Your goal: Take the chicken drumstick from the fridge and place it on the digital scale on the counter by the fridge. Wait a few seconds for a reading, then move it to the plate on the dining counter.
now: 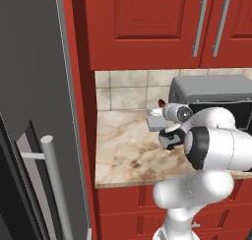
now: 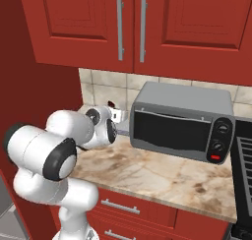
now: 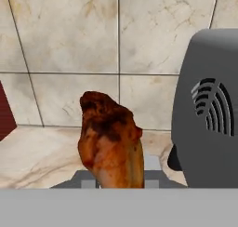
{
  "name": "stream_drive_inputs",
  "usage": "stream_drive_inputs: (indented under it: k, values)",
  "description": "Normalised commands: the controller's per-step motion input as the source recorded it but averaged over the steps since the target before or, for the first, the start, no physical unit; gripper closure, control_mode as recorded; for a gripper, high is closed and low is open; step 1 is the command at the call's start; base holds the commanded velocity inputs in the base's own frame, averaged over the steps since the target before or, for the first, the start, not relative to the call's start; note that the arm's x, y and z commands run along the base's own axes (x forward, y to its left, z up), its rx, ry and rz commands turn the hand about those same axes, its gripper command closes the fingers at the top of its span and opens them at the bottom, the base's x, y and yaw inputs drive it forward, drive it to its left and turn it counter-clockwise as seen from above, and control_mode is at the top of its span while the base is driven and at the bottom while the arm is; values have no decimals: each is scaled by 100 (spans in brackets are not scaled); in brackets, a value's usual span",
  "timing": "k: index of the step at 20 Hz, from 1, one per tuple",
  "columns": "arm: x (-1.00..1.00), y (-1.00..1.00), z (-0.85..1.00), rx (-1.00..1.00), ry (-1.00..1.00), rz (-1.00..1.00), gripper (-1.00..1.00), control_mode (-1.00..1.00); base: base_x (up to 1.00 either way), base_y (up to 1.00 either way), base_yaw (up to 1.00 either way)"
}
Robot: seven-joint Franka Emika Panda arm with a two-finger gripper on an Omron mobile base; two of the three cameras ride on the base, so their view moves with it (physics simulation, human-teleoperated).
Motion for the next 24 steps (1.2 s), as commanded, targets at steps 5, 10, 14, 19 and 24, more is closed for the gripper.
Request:
stream_drive_inputs:
  k: [5,10,14,19,24]
  values:
    - [-100,21,100,2,-2,0,100,-100,0,0,0]
    - [-100,5,100,11,14,-1,100,-100,0,0,0]
    - [-100,0,100,20,29,-4,100,-100,0,0,0]
    - [-93,0,78,15,37,-4,100,-100,0,0,0]
    - [-56,8,-1,1,30,-2,100,-100,0,0,0]
